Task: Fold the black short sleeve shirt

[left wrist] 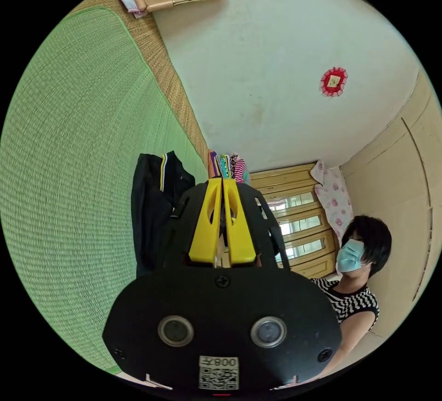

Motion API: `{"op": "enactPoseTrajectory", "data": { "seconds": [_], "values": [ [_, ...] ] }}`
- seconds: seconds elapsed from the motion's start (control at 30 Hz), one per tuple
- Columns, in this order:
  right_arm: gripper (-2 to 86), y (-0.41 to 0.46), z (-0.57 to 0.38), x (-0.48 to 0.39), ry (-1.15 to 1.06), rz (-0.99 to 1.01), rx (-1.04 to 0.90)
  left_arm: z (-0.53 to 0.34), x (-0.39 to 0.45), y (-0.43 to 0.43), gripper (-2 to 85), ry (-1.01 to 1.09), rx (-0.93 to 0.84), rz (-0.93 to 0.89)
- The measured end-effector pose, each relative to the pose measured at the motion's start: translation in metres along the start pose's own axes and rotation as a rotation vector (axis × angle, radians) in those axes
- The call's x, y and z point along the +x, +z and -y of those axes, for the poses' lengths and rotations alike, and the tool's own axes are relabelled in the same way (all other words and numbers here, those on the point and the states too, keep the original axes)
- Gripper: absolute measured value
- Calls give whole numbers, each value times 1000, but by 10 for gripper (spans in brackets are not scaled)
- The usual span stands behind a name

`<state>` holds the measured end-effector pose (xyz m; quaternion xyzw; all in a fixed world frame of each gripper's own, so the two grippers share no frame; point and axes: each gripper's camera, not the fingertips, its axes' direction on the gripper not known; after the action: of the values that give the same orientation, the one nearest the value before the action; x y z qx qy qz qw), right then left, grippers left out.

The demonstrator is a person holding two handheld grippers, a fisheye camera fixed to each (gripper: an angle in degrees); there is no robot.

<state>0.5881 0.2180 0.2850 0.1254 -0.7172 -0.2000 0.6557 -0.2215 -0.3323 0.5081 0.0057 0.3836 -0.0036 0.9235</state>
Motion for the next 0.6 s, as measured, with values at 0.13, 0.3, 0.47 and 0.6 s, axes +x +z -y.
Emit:
{"op": "enactPoseTrajectory", "data": {
  "seconds": [0.13, 0.3, 0.47, 0.6],
  "values": [
    [5, 26, 45, 35, 8, -1, -27, 26, -10, 8, 1, -26, 35, 6],
    [6, 59, 96, 70, -17, -18, -71, 50, -15, 9, 1, -51, 66, 26],
    [6, 89, 132, 107, -8, -43, -102, 65, -17, 10, 1, -78, 81, 50],
    [7, 115, 156, 151, 39, -62, -130, 77, -19, 17, 2, -116, 87, 74]
  ]
}}
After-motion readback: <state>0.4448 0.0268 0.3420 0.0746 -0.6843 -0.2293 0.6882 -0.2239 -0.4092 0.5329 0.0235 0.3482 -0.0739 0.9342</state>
